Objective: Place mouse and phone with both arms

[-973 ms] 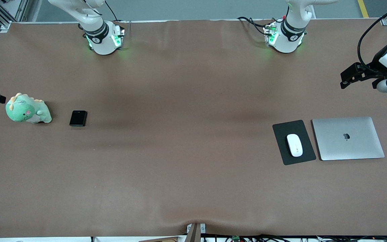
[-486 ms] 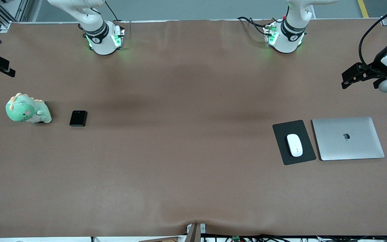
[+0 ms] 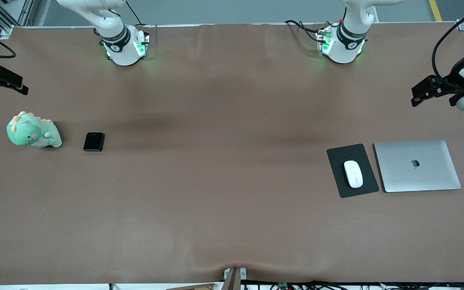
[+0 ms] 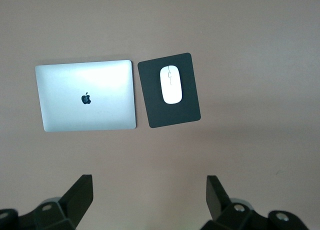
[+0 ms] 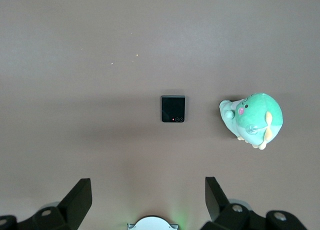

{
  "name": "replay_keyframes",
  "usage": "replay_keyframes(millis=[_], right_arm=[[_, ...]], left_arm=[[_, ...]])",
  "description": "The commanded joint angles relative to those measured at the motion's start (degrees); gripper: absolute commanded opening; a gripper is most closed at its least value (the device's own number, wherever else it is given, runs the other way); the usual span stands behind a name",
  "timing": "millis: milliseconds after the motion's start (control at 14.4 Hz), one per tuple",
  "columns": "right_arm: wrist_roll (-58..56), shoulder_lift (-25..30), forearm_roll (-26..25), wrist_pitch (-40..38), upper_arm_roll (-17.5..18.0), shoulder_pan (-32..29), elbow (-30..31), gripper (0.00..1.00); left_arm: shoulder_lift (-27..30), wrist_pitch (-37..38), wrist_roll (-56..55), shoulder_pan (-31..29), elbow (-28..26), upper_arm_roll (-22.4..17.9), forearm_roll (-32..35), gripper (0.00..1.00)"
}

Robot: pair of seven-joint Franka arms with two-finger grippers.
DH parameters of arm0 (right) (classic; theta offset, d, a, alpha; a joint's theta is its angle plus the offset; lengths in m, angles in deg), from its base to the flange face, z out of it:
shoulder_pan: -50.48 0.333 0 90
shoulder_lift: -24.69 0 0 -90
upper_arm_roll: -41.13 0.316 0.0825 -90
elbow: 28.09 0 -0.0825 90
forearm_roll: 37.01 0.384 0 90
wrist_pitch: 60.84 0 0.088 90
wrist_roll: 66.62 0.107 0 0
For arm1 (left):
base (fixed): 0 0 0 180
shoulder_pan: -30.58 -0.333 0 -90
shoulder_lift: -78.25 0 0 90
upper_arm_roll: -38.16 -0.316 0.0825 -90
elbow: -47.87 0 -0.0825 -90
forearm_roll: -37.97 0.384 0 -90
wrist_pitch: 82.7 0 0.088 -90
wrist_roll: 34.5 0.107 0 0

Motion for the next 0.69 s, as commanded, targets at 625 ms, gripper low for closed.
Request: replay_keyframes(millis=[625], right_arm=[[0.28,1.76,-1.99,1.25,0.04,0.2,1.46,1.0]], left_arm=[[0.2,3.3,-0.11,-0.24,1.89,-0.11,-3.8,1.0]])
